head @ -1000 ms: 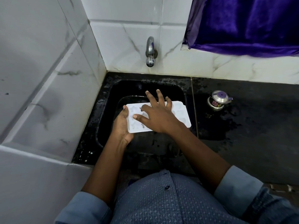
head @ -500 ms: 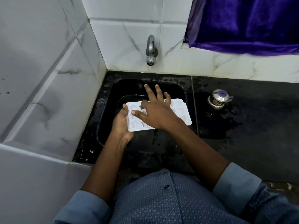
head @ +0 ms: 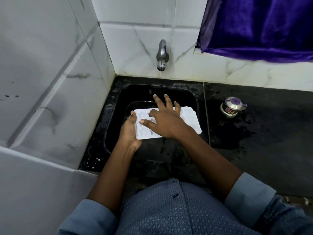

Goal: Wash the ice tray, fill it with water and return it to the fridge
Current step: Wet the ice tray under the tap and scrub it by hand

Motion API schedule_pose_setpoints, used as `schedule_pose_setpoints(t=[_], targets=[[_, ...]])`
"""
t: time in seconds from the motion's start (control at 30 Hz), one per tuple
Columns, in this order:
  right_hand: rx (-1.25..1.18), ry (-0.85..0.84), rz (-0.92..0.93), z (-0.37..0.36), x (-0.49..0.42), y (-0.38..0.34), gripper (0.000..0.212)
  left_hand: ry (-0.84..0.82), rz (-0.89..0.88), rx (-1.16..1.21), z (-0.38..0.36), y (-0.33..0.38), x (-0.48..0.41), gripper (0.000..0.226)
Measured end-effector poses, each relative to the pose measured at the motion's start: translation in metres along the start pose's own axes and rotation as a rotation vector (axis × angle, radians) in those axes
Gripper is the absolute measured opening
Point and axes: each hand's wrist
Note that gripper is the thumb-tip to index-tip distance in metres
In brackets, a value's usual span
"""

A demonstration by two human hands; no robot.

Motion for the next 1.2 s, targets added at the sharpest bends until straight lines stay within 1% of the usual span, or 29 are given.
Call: schedule_pose_setpoints(t=[0.17, 0.27, 0.33, 0.43, 0.5, 0.67, 0.73, 0.83, 0.97, 1.03, 1.2], targets=[[-0.070, 0.060, -0.002, 0.002, 0.000, 0.001, 0.060, -0.025, -0.008, -0.026, 0.000, -0.003, 0.002, 0.063], [-0.018, 0.013, 0.011, 0.001, 0.001, -0.001, 0.065, -0.052, -0.009, -0.002, 0.002, -0.003, 0.000, 0.067], [-0.021, -0.005, 0.024, 0.001, 0.002, -0.002, 0.064, -0.057, -0.011, -0.019, 0.005, -0.003, -0.001, 0.068], [-0.101, 0.080, 0.033, -0.001, 0.003, -0.003, 0.050, -0.044, -0.038, -0.044, 0.006, -0.005, -0.001, 0.063], [-0.141, 0.105, 0.046, 0.000, 0.003, -0.007, 0.047, -0.024, -0.060, -0.044, 0.008, -0.006, -0.002, 0.060], [-0.121, 0.041, 0.076, 0.000, 0.002, -0.017, 0.055, -0.055, -0.071, -0.060, 0.009, -0.007, -0.006, 0.052], [-0.105, 0.026, 0.075, -0.001, 0.002, -0.018, 0.058, -0.063, -0.066, -0.058, 0.005, -0.008, -0.003, 0.056], [-0.078, 0.014, 0.073, -0.001, 0.003, -0.019, 0.060, -0.029, -0.051, -0.039, 0.006, -0.011, -0.004, 0.063], [-0.046, -0.017, 0.077, -0.002, 0.004, -0.026, 0.065, 0.053, -0.139, -0.099, 0.006, -0.013, 0.002, 0.055], [-0.046, -0.009, 0.091, -0.002, 0.005, -0.028, 0.068, 0.057, -0.152, -0.105, 0.007, -0.013, 0.005, 0.051], [-0.012, 0.043, 0.093, -0.008, 0.007, -0.029, 0.068, 0.029, -0.168, -0.145, 0.009, -0.010, 0.007, 0.054]])
Point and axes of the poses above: each hand's wrist, its own x-axis away from the middle knuckle, its own z-axis out of the back of the hand, y = z × x, and after that the axes turned 6 degrees about y, right-handed
